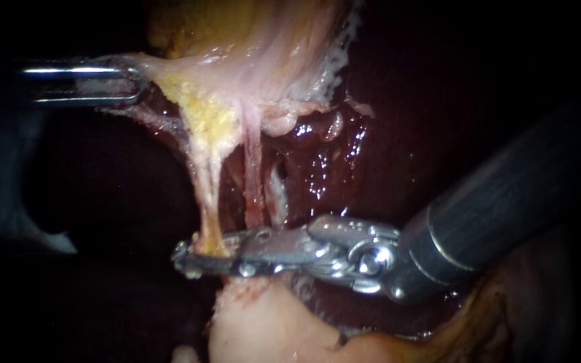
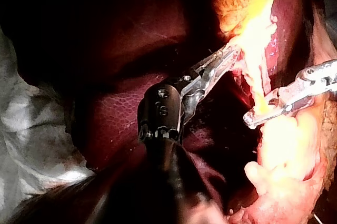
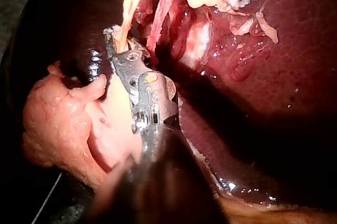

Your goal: Going back second clip left tube

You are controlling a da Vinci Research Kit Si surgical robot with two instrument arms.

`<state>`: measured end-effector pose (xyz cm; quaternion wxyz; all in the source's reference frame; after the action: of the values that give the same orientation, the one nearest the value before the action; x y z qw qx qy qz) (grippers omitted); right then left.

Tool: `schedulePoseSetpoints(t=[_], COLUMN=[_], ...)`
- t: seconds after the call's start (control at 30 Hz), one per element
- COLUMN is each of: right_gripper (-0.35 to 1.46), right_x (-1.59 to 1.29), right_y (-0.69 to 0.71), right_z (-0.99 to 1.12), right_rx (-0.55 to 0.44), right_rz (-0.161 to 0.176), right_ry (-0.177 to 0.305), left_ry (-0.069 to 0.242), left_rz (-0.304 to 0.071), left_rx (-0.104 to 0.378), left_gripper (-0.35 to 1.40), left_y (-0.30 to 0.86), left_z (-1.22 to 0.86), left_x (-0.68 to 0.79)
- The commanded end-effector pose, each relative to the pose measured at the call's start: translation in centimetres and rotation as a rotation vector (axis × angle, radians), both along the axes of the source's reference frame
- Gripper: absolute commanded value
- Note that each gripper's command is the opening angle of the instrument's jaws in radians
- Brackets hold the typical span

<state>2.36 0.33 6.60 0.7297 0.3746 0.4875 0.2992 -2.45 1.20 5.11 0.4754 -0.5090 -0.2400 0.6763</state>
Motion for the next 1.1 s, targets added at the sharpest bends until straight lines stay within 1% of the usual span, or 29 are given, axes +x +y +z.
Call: schedulePoseSetpoints(t=[0.03,0.07,0.1,0.13,0.17,0.2,0.23,0.27,0.33,0.37,0.47,0.63,0.73,0.83,0.97,1.1], right_gripper=[-0.35,-0.35,-0.26,-0.09,0.14,0.32,0.41,0.45,0.48,0.49,0.49,0.5,0.5,0.5,0.5,0.5], right_x=[-0.01,0.0,0.0,0.01,0.01,0.02,0.02,0.02,0.0,-0.02,-0.13,-0.45,-0.66,-0.87,-1.17,-1.48], right_y=[0.0,0.0,-0.01,-0.01,-0.01,-0.01,-0.01,-0.01,0.0,0.01,0.04,0.09,0.12,0.17,0.26,0.4], right_z=[0.0,0.0,0.0,0.0,-0.01,-0.01,-0.01,-0.01,0.0,0.02,0.04,0.02,-0.05,-0.14,-0.28,-0.42], right_rx=[0.0,0.0,-0.001,-0.006,-0.039,-0.045,-0.06,-0.094,-0.138,-0.183,-0.283,-0.398,-0.437,-0.48,-0.509,-0.537], right_rz=[0.0,-0.001,-0.002,-0.004,-0.009,-0.009,-0.014,-0.009,0.005,0.007,-0.015,-0.069,-0.09,-0.101,-0.105,-0.103], right_ry=[0.0,0.0,0.001,0.003,0.019,0.023,0.031,0.028,0.021,0.019,0.025,0.035,0.052,0.059,0.059,0.05], left_ry=[0.0,0.0,0.0,0.0,0.0,0.0,0.0,0.0,-0.001,-0.001,-0.001,-0.001,-0.002,-0.002,-0.002,-0.002], left_rz=[0.0,0.0,0.0,0.0,0.0,0.0,0.0,0.001,0.001,0.001,0.001,0.002,0.0,0.0,0.0,0.0], left_rx=[0.0,0.0,0.0,0.0,0.0,0.0,0.0,0.0,0.0,0.0,0.0,0.0,0.005,0.005,0.005,0.005], left_gripper=[-0.35,-0.35,-0.35,-0.35,-0.35,-0.35,-0.35,-0.35,-0.35,-0.35,-0.35,-0.35,-0.35,-0.35,-0.35,-0.35], left_y=[0.0,0.0,0.0,0.0,0.0,0.0,0.0,0.0,0.0,0.0,0.0,0.0,0.0,-0.01,-0.01,-0.01], left_z=[0.0,0.0,0.0,0.0,0.0,0.0,0.0,0.0,0.0,0.0,0.0,0.0,0.01,0.01,0.01,0.01], left_x=[0.0,0.0,0.0,0.0,0.0,0.0,0.01,0.01,0.01,0.01,0.02,0.04,0.03,0.03,0.03,0.04])
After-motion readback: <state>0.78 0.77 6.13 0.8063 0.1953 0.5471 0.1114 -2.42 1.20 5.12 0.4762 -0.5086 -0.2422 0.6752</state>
